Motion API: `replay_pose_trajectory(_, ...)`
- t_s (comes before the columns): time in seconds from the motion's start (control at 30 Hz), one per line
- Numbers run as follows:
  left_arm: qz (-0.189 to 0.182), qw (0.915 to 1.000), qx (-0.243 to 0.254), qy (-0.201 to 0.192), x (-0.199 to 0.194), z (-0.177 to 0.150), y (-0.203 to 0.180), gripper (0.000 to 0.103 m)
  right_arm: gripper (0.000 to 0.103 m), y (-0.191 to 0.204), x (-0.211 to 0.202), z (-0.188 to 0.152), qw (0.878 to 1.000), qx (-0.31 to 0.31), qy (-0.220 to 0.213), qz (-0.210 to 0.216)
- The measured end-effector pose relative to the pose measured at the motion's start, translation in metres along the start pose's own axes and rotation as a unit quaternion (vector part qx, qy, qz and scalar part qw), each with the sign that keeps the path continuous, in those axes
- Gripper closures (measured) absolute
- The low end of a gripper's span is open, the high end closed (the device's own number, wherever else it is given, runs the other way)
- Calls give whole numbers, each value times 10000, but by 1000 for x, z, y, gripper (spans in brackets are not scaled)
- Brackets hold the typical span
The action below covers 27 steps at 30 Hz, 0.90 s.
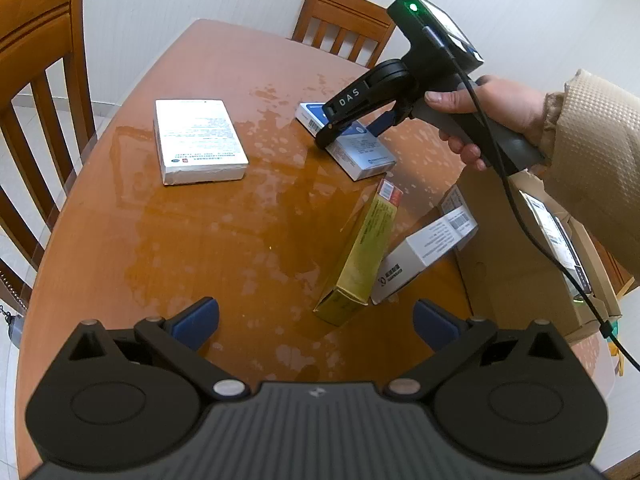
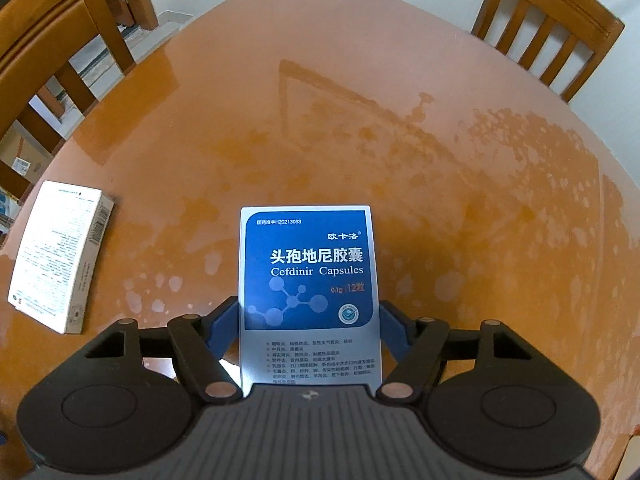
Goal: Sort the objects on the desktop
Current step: 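Grasp the blue Cefdinir Capsules box with the right gripper and lift it, then carry the Cefdinir box with the right gripper over the cardboard box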
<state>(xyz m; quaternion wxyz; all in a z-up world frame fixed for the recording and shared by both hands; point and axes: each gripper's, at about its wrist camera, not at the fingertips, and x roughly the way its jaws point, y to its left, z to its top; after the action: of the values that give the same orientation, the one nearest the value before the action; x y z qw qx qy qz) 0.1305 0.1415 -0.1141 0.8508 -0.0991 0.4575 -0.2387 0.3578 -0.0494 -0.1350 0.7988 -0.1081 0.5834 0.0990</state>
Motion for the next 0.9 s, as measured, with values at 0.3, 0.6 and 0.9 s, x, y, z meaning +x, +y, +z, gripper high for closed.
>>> replay_pose_trajectory(0.3, -12, 9999, 121, -44, -4, -1, -6, 0, 26, -8, -28, -4, 9997, 139, -178, 128)
replay_pose_trajectory(0.6, -67, 9997, 227, -88, -10, -6, -16, 0, 26, -16, -72, -14, 9984, 325, -374, 259)
replay_pose_trajectory(0.9, -3, 9993, 333, -152, -20, -10, -26, 0, 26, -32, -94, -31, 9932, 682, -590, 743)
